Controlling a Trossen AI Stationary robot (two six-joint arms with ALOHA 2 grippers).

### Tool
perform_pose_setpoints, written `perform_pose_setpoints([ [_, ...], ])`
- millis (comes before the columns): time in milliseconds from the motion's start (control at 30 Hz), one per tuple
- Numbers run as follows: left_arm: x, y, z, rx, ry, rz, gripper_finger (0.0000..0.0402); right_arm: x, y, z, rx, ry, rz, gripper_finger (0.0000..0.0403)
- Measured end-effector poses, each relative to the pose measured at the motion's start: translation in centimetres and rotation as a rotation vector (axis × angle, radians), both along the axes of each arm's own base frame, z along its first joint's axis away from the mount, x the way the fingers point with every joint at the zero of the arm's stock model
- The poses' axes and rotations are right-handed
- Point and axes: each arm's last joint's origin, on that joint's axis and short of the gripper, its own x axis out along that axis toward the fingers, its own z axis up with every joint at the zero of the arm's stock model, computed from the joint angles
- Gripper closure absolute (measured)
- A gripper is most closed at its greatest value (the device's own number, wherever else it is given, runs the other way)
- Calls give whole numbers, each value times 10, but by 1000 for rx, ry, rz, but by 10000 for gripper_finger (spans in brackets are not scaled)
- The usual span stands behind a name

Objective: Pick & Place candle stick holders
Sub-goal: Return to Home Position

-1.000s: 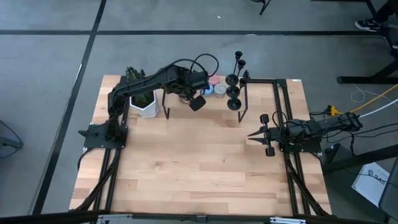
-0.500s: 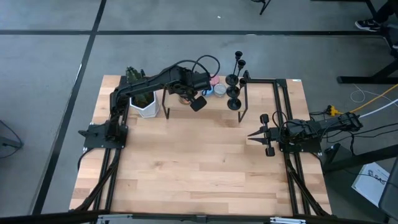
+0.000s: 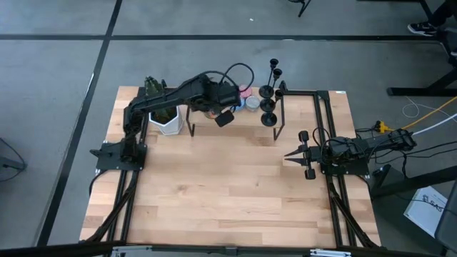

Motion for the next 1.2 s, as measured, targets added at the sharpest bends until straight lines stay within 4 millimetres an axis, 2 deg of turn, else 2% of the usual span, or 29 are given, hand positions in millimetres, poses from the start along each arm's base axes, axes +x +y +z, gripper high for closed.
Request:
perform_pose_setpoints([
  [100,-4,-18,12,166,56,-89,310,0,0,0,0,0,0,348],
  [200,-3,-34,22,241,22,-147,315,0,0,0,0,0,0,348],
  [333,3,-53,31,235,-63,-267,320,0,0,0,0,0,0,348],
  [467,18,-73,26,161,-148,-439,323,0,0,0,0,0,0,348],
  [667,48,-110,-9,75,-292,-726,330,0,0,0,0,1,0,348],
  [833,60,-140,-53,-8,-388,-856,337,0,0,0,0,0,0,348],
  [1033,51,-172,-96,-45,-422,-887,346,0,0,0,0,0,0,348],
  [1200,33,-173,-136,-66,-531,-863,350,0,0,0,0,1,0,348],
])
